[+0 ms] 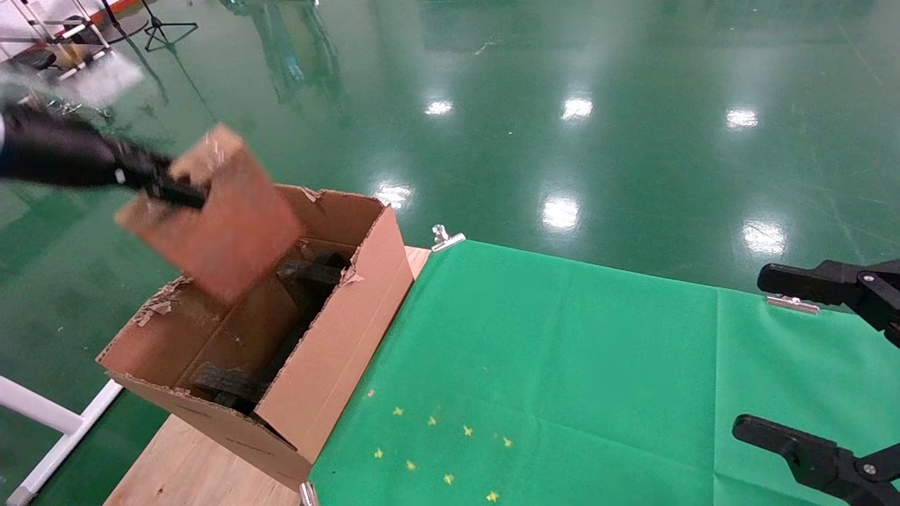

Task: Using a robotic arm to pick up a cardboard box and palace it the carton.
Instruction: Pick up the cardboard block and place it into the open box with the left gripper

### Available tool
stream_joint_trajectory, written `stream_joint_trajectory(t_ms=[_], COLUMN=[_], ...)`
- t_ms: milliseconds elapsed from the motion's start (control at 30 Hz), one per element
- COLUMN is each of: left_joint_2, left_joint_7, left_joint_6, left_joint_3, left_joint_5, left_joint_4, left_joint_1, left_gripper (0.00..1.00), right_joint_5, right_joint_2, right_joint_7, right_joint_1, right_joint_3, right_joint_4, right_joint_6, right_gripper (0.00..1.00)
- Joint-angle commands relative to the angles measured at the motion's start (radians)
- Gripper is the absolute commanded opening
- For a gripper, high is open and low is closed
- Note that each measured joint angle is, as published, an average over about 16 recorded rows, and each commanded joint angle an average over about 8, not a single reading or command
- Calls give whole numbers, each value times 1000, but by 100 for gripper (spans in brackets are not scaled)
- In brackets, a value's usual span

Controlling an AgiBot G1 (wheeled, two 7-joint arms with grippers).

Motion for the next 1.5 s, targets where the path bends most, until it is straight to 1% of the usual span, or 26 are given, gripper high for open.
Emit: stream_joint_trajectory(t_ms=[33, 300, 500, 700, 1233, 1500], left_joint_2=[7, 68, 109, 149, 244, 274], left_joint_7=[16, 22, 33, 50, 67, 74], left_joint_6=[-14, -125, -213, -282, -444, -484], left_joint_3=[16, 42, 58, 65, 79, 75], left_joint_5=[26, 78, 116, 130, 154, 146], left_joint_4=[60, 254, 360, 453, 633, 693], left_joint_1=[19, 55, 67, 82, 151, 188], left_gripper=[0, 0, 0, 0, 0, 0], right_joint_5=[0, 0, 0, 0, 0, 0], right_joint_2=[0, 0, 0, 0, 0, 0], right_joint_7=[0, 0, 0, 0, 0, 0], right_joint_1=[0, 0, 0, 0, 0, 0], right_joint_3=[0, 0, 0, 0, 0, 0], right_joint_4=[0, 0, 0, 0, 0, 0], right_joint_6=[0, 0, 0, 0, 0, 0], right_gripper=[100, 100, 100, 100, 100, 100])
